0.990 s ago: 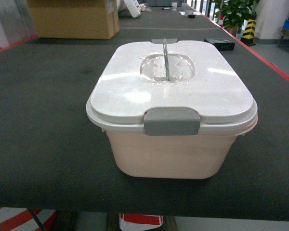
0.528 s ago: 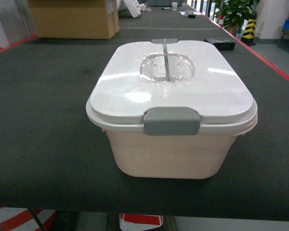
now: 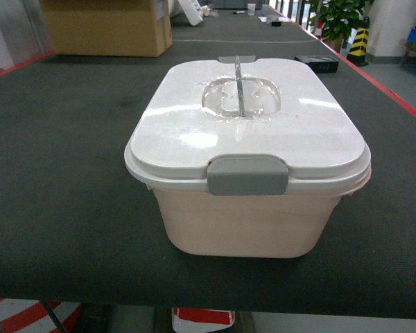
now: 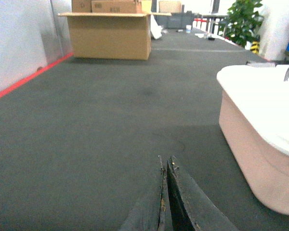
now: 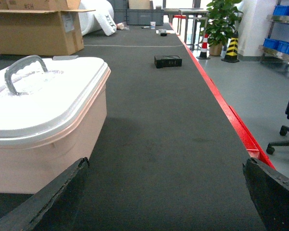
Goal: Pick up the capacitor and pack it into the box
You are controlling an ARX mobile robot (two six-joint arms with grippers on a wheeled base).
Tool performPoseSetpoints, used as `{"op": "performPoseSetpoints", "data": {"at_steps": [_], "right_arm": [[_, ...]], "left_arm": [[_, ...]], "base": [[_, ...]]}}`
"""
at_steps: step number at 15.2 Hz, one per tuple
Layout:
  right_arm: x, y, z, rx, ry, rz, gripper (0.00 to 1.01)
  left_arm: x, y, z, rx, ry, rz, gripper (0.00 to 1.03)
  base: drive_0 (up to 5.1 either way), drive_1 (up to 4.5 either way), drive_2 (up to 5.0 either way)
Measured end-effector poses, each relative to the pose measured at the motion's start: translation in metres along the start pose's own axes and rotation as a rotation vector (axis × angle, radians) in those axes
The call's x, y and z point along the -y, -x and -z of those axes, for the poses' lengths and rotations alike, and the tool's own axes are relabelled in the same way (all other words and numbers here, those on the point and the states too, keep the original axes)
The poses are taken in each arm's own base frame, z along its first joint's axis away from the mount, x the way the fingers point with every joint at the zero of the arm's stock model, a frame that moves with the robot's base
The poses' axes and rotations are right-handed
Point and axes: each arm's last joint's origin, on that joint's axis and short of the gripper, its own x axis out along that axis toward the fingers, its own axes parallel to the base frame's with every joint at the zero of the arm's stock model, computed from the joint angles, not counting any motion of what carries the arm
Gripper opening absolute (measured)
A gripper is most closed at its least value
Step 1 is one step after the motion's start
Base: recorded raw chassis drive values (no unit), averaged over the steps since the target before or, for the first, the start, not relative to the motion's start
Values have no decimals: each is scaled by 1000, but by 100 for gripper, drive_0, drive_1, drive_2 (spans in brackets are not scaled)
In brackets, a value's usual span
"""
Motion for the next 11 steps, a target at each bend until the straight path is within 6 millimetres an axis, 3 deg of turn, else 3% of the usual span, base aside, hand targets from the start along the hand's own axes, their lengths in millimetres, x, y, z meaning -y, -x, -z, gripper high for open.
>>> {"op": "performPoseSetpoints", "data": {"at_steps": [11], "right_arm": [[0, 0, 0, 0, 0, 0, 98]], "left_arm": [[0, 15, 0, 2, 0, -1, 2]], "base": [[0, 0, 0]]}}
